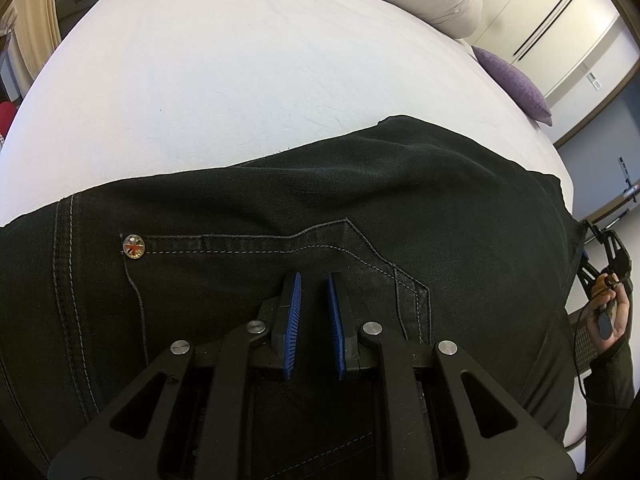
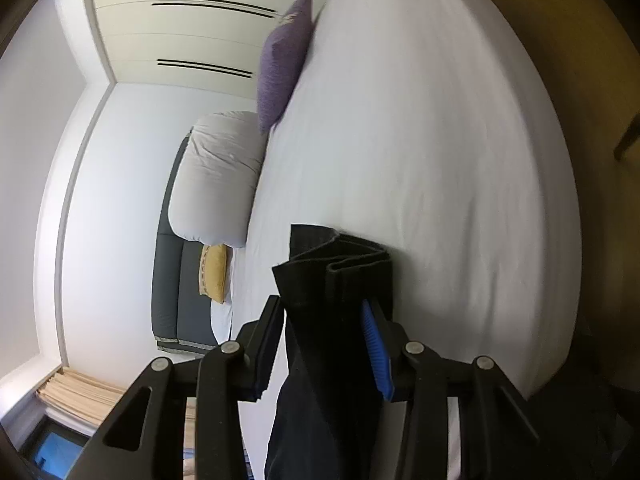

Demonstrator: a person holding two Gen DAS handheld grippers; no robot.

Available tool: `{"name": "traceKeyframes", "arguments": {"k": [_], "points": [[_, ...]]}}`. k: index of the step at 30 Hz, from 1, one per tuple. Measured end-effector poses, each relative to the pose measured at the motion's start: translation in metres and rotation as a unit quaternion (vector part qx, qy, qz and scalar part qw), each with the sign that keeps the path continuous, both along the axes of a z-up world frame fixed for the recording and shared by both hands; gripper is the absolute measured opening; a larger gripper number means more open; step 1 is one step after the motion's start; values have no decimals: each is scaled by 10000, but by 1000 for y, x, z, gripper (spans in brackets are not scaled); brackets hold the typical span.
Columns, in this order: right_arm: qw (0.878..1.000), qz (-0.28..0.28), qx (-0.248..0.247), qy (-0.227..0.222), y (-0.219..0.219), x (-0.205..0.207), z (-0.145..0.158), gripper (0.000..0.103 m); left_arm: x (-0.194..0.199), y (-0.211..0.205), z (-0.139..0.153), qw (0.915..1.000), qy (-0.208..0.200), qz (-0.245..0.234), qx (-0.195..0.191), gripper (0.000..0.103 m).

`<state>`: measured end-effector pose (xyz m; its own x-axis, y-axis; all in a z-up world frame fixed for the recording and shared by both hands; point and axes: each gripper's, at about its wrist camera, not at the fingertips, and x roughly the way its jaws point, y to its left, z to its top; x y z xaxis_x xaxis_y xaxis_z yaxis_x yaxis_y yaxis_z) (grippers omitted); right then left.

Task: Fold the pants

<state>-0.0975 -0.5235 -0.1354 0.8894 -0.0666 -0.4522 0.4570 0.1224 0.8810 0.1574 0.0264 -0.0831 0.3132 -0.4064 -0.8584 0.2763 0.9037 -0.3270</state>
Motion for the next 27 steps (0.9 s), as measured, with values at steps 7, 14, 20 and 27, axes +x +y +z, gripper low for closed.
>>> {"name": "traceKeyframes", "arguments": {"k": [7,14,20,27], "points": [[9984,-243,260,435,-5,-2,-13,44,0,0,0,10000,0,-1,-4,14],[9987,-278,306,304,-10,-1,-18,41,0,0,-1,10000,0,-3,1,14],[9988,-187,437,144,-16,6,-27,13,0,0,-1,10000,-7,-12,24,14],[9990,-225,225,328,-11,0,-18,11,0,0,-1,10000,-4,-20,39,14]]}}
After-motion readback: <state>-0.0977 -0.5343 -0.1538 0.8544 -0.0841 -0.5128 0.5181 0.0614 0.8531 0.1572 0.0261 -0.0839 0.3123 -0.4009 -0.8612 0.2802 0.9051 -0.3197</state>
